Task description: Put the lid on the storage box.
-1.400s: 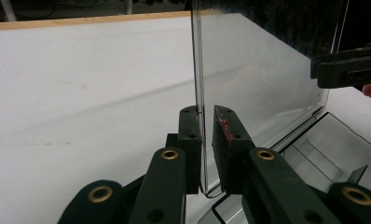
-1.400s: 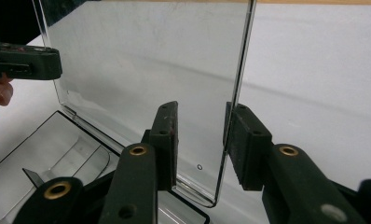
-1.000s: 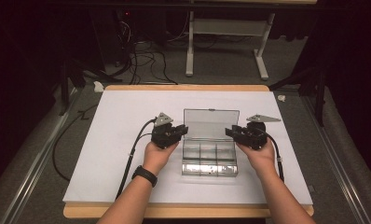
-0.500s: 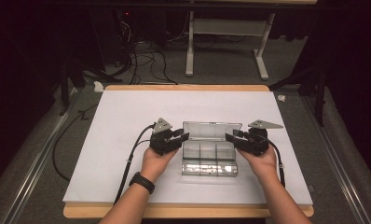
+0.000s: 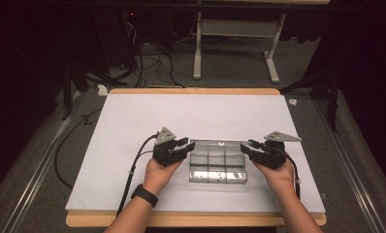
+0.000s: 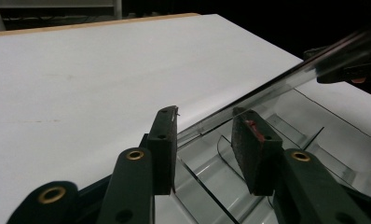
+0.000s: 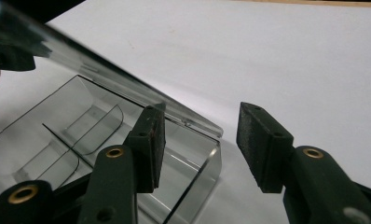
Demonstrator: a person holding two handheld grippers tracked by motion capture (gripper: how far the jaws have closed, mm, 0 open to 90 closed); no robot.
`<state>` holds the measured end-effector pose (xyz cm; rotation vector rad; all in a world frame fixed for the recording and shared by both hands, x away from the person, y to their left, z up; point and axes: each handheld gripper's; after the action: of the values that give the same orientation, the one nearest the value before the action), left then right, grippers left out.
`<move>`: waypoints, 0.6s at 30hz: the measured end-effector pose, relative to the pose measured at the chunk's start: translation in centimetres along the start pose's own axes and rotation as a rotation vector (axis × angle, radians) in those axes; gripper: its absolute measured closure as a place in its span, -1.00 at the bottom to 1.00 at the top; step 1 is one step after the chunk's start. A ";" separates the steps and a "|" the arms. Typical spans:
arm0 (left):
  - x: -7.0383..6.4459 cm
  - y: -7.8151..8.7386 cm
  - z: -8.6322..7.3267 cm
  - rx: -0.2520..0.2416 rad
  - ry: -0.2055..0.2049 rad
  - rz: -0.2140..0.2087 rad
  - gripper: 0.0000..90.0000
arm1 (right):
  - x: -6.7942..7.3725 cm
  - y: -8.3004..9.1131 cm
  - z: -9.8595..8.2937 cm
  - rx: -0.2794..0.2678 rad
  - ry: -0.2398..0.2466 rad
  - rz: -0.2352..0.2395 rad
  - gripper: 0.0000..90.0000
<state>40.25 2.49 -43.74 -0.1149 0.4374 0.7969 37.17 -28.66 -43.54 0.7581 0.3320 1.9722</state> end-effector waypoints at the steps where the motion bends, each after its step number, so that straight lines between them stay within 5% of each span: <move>1: -0.2 0.3 -0.1 -0.006 -0.001 -0.002 0.36 | 0.0 0.2 -0.1 0.002 -0.003 -0.005 0.18; 18: -1.1 2.4 -1.4 -0.001 -0.070 -0.011 0.37 | -0.1 2.0 -2.4 -0.023 0.031 -0.033 0.18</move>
<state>37.42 3.07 -44.41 -0.0900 0.3703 0.7883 34.36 -29.58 -44.42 0.7031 0.3379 1.9551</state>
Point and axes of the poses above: each handheld gripper's, and its own axes: y roughly backward along the jaws, z roughly out of its top, x roughly to its left, and after that the axes turned 13 degrees about -y, right-handed
